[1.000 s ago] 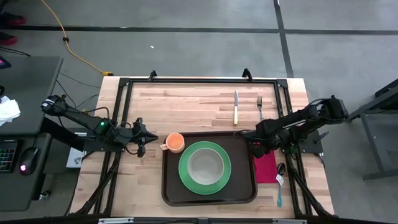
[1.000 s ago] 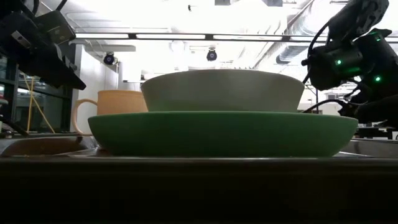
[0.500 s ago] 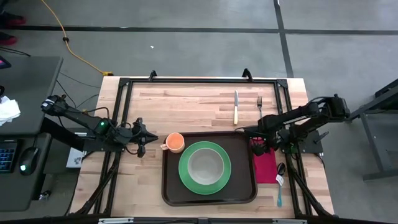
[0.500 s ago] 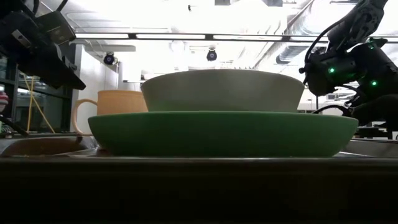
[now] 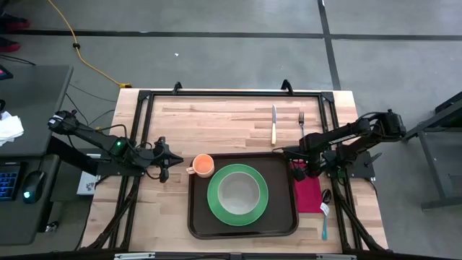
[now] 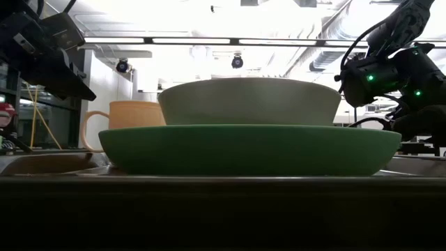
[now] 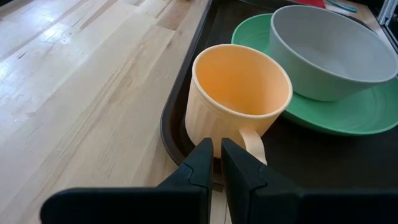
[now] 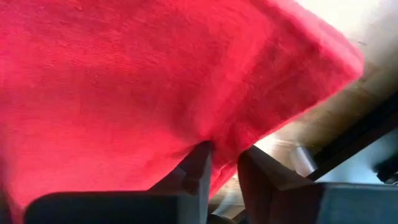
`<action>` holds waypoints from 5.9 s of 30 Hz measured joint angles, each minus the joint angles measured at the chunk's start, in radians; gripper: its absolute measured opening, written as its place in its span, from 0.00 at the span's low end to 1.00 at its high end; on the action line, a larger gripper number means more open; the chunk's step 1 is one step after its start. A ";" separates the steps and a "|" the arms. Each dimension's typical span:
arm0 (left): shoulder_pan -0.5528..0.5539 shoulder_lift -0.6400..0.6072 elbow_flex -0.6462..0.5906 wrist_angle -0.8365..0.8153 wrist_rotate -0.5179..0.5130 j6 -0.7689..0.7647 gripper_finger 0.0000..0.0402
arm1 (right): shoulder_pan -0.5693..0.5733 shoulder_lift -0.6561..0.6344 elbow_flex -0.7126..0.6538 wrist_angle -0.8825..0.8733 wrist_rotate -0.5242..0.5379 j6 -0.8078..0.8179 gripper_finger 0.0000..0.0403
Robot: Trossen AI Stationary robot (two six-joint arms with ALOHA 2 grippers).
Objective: Set up tray
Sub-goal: Put the red napkin beside the green plate on the tray
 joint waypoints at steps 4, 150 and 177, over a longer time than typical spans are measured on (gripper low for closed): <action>0.000 0.000 0.000 0.000 0.000 0.000 0.16 | 0.000 0.000 0.000 0.000 0.000 0.004 0.06; 0.000 0.000 0.000 0.039 0.030 0.013 0.16 | 0.550 -0.223 0.653 -0.042 0.258 0.530 0.00; 0.000 0.000 0.000 0.047 0.054 0.040 0.16 | 0.591 -0.128 0.653 -0.056 0.254 0.610 0.00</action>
